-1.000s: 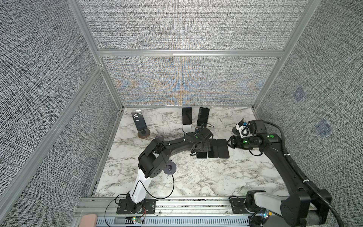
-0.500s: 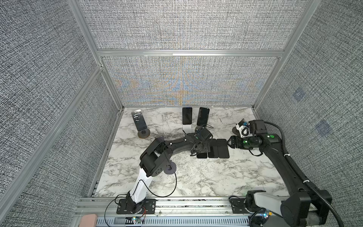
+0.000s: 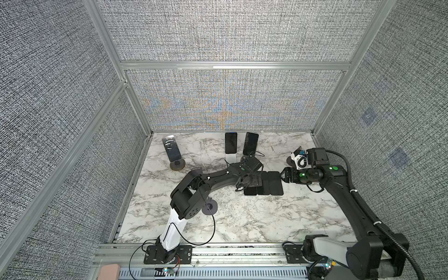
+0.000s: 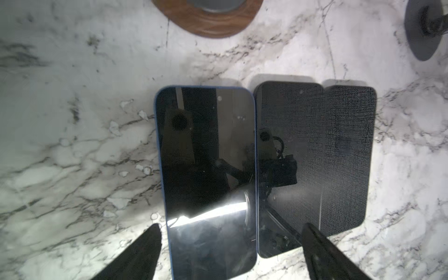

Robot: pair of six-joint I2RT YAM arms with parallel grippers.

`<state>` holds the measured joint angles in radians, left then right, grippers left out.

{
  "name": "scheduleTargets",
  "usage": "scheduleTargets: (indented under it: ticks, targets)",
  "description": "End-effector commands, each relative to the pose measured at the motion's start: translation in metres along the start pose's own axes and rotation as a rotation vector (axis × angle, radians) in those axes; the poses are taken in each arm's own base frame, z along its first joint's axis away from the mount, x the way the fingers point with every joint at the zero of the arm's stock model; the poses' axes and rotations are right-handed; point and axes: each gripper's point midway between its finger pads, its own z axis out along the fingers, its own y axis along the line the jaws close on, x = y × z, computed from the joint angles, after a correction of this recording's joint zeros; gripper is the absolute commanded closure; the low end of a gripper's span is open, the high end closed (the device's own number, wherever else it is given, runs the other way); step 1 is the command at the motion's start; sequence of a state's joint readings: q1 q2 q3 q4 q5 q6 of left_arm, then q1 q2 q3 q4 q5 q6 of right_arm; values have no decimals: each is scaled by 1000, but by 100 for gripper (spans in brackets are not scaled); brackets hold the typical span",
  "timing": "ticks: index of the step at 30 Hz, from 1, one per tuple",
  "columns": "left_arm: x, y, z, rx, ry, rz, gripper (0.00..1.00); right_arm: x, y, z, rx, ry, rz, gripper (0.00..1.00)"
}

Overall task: Remove the phone from the phone stand
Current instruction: 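Raise the left gripper while the right arm reaches a green-edged phone on its stand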

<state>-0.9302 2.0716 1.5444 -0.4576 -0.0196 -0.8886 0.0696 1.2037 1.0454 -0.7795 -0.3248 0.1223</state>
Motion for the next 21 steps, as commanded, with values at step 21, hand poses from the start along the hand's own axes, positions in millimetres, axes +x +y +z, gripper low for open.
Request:
scheduleTargets:
  ticks: [21]
  targets:
    - [-24, 8, -104, 359, -287, 66, 2, -121, 71, 18, -292, -308, -200, 35]
